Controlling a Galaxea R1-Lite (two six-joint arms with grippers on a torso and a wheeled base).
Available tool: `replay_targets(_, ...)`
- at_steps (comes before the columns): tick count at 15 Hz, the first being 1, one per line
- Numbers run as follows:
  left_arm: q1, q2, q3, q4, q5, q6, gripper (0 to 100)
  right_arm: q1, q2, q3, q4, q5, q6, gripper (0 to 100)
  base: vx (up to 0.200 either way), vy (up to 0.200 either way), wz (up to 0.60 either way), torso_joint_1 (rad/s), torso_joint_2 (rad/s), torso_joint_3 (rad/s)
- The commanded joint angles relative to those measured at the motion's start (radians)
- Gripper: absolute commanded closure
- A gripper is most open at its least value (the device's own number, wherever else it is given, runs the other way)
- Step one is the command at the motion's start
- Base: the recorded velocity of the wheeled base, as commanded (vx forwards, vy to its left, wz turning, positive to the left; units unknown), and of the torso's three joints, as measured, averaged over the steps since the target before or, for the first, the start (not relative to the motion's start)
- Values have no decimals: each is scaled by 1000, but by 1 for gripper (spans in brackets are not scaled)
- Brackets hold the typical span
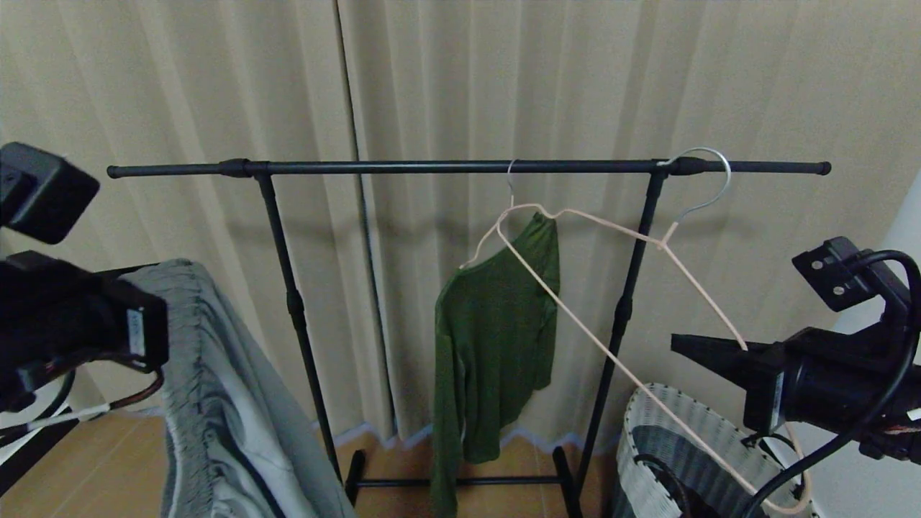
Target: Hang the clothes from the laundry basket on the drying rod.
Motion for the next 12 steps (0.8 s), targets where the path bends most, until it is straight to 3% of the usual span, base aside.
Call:
replay_targets(1, -86, 196, -77, -70, 121, -71, 100, 92, 2, 4, 1, 13, 25, 100, 0, 0, 0, 0, 0, 0)
replay_targets(3, -126, 306, -118, -144, 239, -126, 100, 165, 2, -4, 0, 35, 83, 100, 0, 0, 0, 0, 0, 0)
replay_targets(9, -141, 502, -302, -165, 386, -134, 100, 347, 8, 2, 10, 92, 117, 100, 0, 0, 0, 0, 0, 0)
replay_targets(12, -138, 538, -339, -164, 396, -134, 100, 422, 7, 4, 15, 92, 123, 100, 0, 0, 0, 0, 0, 0)
